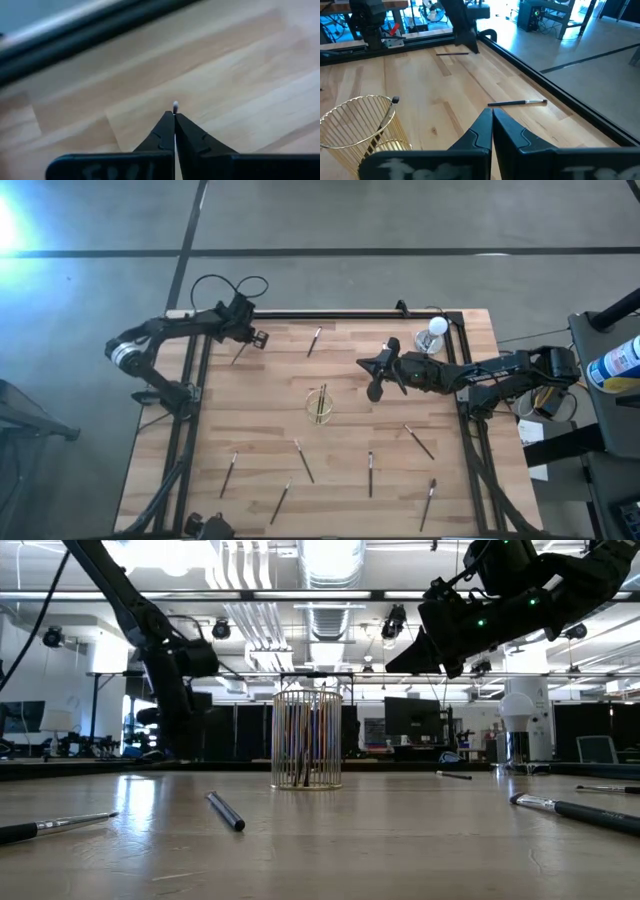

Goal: Pick & Place Makeup Brushes
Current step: Put the eyeshadow brush into the gold makeup brush holder

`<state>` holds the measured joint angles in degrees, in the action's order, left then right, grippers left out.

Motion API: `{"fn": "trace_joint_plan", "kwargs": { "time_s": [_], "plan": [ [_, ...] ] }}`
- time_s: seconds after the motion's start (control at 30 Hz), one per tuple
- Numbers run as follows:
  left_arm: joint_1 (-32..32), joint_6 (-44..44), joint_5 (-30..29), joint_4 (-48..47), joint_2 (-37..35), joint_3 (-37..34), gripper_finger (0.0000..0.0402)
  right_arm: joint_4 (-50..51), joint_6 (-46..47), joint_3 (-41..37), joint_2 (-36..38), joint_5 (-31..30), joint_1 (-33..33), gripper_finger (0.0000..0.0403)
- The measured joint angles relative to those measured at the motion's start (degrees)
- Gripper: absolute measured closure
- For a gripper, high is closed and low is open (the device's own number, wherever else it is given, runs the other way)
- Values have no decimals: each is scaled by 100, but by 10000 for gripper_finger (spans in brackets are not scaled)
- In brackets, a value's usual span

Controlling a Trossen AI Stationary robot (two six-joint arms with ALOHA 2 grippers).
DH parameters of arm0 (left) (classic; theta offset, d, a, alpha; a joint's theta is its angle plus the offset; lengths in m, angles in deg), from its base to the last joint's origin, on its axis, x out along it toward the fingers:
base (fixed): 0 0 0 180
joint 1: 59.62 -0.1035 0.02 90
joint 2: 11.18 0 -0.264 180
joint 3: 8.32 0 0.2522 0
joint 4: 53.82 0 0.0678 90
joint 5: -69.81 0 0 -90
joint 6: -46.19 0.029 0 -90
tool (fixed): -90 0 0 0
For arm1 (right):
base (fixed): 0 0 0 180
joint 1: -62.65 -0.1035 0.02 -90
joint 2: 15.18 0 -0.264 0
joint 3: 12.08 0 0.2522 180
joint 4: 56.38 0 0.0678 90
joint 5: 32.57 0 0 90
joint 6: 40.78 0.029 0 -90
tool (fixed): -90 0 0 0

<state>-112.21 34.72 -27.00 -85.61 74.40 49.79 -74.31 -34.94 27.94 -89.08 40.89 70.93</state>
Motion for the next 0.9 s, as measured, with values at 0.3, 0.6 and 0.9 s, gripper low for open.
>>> {"fn": "trace_joint_plan", "kwargs": {
  "time_s": [0.3, 0.6, 0.9],
  "plan": [
    [541, -558, -76, 1330, -1293, -736, 400, 17, 15, 0, 0, 1, 0, 394],
    [1379, -1020, -59, 4275, -2413, -2040, 401, -29, 15, 68, -4, 53, 0, 394],
    [1921, -1027, 422, 6364, -2778, -2787, 401, -35, 186, 322, -25, 362, -1, 394]
  ]
}}
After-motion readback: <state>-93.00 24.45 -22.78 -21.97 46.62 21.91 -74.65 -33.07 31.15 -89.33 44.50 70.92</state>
